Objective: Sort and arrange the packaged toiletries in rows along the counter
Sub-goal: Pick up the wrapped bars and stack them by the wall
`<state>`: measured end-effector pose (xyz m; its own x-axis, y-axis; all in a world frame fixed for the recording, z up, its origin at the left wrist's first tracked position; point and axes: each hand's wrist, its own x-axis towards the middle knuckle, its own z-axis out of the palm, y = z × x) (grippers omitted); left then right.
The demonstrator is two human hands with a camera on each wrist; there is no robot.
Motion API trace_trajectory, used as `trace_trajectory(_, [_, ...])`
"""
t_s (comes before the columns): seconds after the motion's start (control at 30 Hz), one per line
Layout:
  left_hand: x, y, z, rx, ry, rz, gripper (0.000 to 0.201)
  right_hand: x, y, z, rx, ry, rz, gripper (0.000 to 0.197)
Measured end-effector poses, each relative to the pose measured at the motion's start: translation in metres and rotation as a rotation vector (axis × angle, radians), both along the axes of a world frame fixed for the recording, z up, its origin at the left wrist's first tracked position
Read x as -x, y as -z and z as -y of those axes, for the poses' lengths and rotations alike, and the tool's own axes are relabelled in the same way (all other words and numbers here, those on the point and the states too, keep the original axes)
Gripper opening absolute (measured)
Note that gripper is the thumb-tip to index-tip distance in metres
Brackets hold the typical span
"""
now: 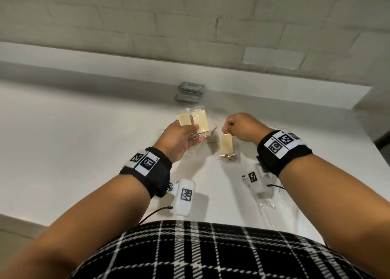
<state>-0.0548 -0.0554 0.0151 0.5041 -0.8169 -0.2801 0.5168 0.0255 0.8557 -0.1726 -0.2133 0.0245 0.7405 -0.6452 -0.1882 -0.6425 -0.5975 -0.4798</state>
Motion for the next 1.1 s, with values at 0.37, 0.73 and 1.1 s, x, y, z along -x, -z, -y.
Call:
trace_trajectory(0.37, [-0.006,0.009,0.000,0.007,-0.024,0.028,0.021,-0.010,-0.020,-0.015,-0.340,0.086,0.418,0.024])
trace_trajectory(0.73, [0.004,0.003,0.002,0.027,0.029,0.136,0.030,-0.010,-0.035,-0.025,-0.214,-0.037,0.252,0.015])
trace_trajectory(1.1, [0.001,-0.001,0.001,-0.070,0.054,0.113,0.023,-0.010,-0.043,-0.007,0.041,0.058,0.248,0.022])
